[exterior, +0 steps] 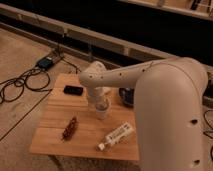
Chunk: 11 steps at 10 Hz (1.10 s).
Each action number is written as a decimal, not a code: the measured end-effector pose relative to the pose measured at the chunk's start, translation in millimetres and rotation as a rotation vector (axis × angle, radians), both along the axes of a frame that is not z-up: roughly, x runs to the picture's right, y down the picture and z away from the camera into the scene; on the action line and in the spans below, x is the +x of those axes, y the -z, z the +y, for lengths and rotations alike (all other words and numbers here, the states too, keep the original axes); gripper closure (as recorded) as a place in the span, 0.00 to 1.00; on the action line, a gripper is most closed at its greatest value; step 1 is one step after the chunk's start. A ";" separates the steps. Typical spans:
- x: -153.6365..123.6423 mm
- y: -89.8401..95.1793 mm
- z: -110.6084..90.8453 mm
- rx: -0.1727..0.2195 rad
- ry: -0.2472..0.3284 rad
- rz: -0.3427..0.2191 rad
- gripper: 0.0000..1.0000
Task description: Place the ceramic cup in the ceramic bowl
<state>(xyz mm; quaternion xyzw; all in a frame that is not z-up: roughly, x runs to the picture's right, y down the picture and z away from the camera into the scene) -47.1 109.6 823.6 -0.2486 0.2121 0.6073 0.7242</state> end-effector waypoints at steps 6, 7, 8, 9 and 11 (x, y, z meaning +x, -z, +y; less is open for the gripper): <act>15.9 -14.6 -2.8 -0.001 0.013 0.032 0.88; 17.6 -9.9 -8.7 0.010 0.010 0.039 0.95; 25.1 -3.4 -18.1 0.030 0.008 0.055 1.00; 34.8 4.3 -28.5 0.051 0.007 0.078 1.00; 54.0 19.3 -50.0 0.093 0.011 0.122 1.00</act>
